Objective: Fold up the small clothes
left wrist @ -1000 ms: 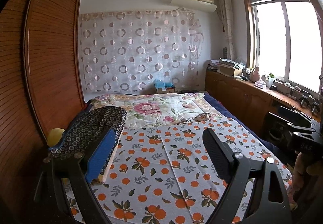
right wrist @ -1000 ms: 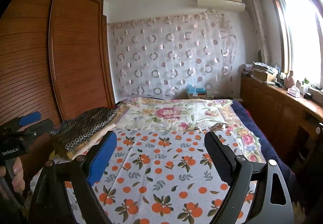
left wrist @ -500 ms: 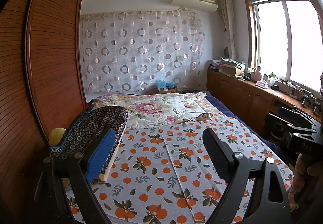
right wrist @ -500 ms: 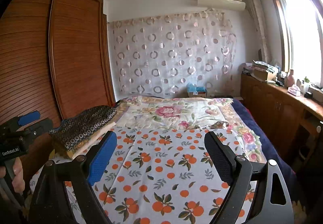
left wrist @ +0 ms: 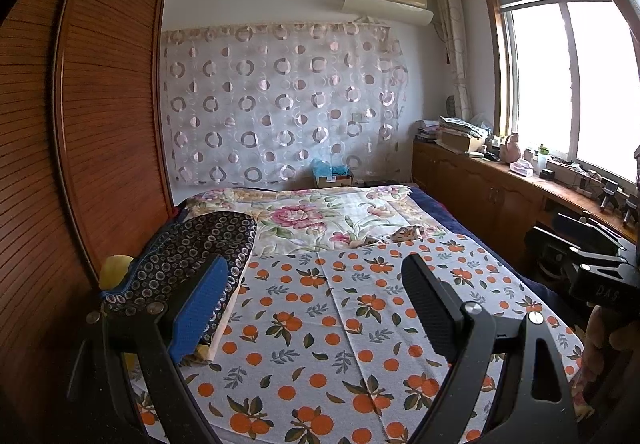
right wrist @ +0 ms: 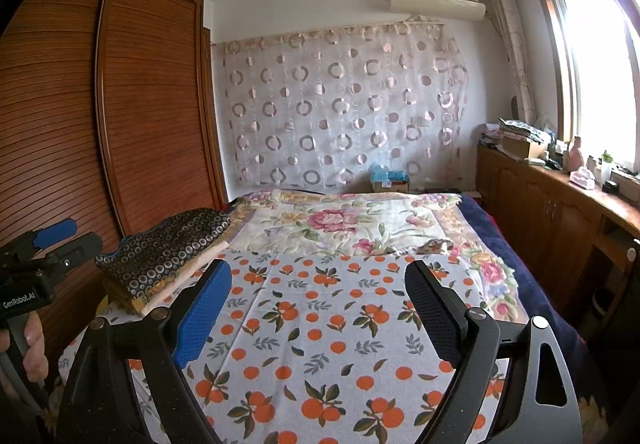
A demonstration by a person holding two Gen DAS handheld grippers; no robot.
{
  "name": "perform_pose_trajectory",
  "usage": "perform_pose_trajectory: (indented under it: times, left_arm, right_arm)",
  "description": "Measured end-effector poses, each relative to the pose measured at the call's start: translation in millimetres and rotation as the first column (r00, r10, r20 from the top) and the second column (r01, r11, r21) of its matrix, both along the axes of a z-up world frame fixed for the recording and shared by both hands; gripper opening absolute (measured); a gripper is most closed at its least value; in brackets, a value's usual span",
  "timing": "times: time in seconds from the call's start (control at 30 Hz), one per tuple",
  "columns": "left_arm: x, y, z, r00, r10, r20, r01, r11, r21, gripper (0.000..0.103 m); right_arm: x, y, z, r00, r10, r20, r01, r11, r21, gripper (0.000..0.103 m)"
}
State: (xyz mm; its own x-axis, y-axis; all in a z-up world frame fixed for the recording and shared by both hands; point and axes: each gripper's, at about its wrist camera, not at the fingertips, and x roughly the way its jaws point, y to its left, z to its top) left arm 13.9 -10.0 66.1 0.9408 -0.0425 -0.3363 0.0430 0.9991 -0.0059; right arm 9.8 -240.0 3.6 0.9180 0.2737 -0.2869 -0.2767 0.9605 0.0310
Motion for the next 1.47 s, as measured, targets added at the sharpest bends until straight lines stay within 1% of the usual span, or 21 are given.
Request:
perform_pose_trajectory:
  times: [1.47]
  left_arm:
    - [-0.1,1.5,-4.5,1.000,0.002,0.005,-0.002,1.000,0.003,0.089]
  right_arm:
    - [2.5,-2.6,1.0,1.000,0.002,0.001,-0.002,1.000,-0.002,0.090]
